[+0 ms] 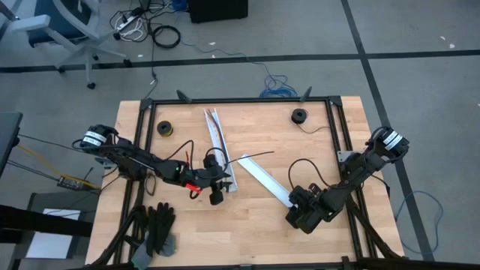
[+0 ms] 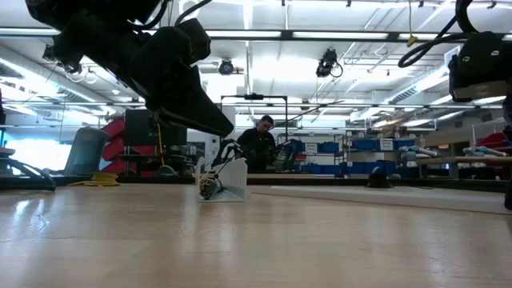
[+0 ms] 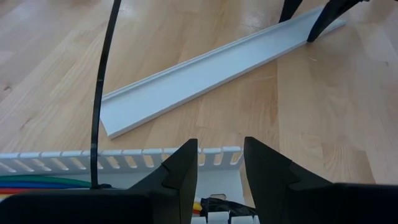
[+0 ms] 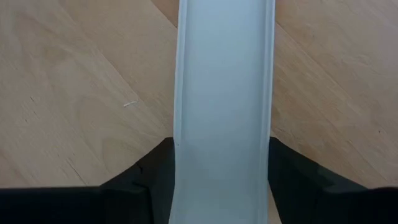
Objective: Ziptie cables
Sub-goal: Close the white cable duct
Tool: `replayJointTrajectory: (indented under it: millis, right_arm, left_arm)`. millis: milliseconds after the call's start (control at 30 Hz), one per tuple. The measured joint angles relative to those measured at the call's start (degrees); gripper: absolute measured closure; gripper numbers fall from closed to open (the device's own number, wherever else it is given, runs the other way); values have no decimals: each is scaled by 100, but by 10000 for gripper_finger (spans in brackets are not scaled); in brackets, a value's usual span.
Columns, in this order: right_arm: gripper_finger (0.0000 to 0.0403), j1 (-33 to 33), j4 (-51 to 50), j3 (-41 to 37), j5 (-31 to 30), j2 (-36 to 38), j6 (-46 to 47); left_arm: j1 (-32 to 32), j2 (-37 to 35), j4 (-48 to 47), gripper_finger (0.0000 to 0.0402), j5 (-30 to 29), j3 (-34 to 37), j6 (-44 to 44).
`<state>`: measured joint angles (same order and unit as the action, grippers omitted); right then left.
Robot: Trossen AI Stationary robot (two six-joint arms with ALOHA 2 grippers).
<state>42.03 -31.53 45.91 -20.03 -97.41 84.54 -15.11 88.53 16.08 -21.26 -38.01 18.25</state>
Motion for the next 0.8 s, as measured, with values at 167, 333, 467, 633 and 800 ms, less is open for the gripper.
replayJointTrajectory:
  millis: [167,333,467,633,800]
  right_arm:
    - [208,-76,-71,0,185,11,-80]
    - [208,-86,-202,86,212,12,-123]
    - [208,-89,-314,213,109,60,-121]
    - [213,-84,-280,217,-191,286,24]
    - [235,-48,-197,201,-703,336,300]
  left_arm:
    - [0,0,-5,296,1,-1,3]
    - [0,0,-21,296,1,-1,3]
    - [0,0,-26,296,1,-1,3]
    - [0,0,-34,296,1,-1,3]
    - [0,-2,-51,296,1,-1,5]
